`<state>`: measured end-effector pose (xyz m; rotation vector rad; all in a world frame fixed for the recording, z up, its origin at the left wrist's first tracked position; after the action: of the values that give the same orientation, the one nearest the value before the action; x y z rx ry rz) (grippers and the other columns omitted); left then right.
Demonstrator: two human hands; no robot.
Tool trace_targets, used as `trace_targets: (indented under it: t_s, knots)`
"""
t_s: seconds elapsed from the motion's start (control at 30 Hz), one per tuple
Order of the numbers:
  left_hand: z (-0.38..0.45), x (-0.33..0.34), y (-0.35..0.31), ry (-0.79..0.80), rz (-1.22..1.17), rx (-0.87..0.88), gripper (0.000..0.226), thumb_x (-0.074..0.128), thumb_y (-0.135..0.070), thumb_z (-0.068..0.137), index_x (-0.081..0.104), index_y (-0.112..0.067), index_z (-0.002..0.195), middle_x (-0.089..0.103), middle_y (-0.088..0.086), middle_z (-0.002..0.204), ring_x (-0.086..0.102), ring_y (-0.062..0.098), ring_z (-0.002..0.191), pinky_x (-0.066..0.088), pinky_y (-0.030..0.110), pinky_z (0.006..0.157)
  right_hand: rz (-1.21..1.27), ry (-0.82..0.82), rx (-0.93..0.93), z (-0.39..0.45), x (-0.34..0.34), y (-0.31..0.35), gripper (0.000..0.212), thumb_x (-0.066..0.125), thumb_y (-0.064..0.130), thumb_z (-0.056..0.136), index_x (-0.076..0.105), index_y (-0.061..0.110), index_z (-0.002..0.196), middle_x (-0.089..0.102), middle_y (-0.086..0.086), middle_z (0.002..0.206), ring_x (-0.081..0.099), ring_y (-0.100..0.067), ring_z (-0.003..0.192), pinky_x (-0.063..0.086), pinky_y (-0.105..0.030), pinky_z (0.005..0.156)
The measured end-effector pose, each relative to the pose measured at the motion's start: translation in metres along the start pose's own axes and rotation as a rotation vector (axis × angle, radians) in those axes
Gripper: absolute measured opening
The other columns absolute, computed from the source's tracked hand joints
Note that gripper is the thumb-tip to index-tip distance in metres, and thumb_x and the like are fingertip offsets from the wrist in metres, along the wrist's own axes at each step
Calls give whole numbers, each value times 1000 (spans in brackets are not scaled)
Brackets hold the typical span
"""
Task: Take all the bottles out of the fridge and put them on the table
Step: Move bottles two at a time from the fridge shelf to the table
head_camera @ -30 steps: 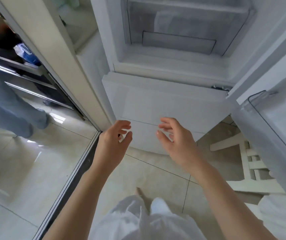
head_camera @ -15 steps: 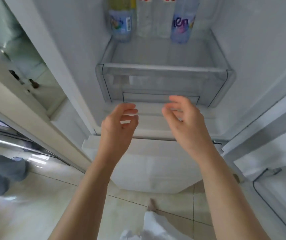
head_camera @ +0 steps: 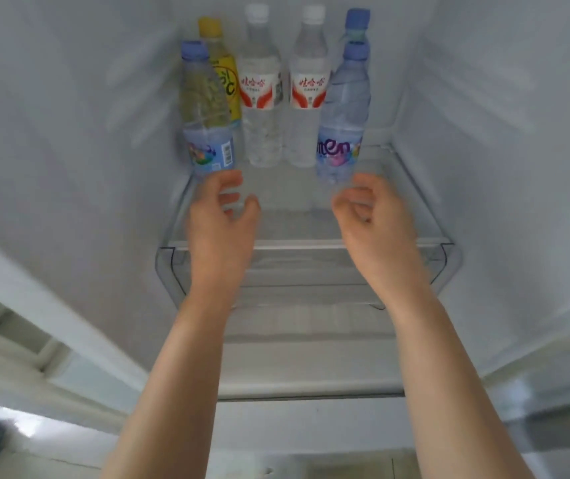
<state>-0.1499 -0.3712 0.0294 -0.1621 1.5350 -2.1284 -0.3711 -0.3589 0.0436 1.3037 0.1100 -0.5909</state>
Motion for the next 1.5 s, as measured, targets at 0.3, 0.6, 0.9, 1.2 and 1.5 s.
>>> trace_targets:
  t_s: [0.3,0.6,0.9,1.2,1.5]
  knots:
    - [73,5,14,-141,167,131,65,72,0,70,45,9,129,45,27,130,47,37,119,41,45,101,70,-189,17,70,23,-10,16,67,13,86,53,13,95,60,-1,86,60,-20,88,47,-21,75]
    - [120,14,35,-251,-64,57,62,79,-1,68,47,9,120,59,19,118,60,27,106,50,37,94,96,-170,84,141,33,-28,84,77,21,79,28,1,143,48,-18,136,51,-30,124,43,-35,102]
    - [129,12,40,-253,-40,-2,73,85,-8,63,45,-2,123,61,7,117,61,19,101,50,25,85,218,-190,71,157,42,-38,63,83,17,70,38,14,114,56,5,102,57,-2,83,42,2,57]
    - [79,6,18,-287,-102,115,63,88,-1,61,45,-13,105,58,3,99,57,8,80,47,12,72,238,-182,17,118,30,-30,66,88,18,59,44,11,108,66,-15,96,68,-25,80,58,-32,66]
    - [19,-10,-29,-267,-181,102,64,91,-16,54,50,-26,102,61,-34,81,61,-7,71,46,9,62,266,-205,-81,56,-16,20,62,91,25,54,49,21,100,63,13,89,63,-1,78,51,-16,65]
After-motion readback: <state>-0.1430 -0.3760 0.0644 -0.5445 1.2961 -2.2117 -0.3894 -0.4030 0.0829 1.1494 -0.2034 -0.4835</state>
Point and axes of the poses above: each hand's wrist, its own z-axis towards the middle knuckle, its own x-axis out of the palm, y = z × x, the point moved 9 cm from there along z, towards the middle knuckle
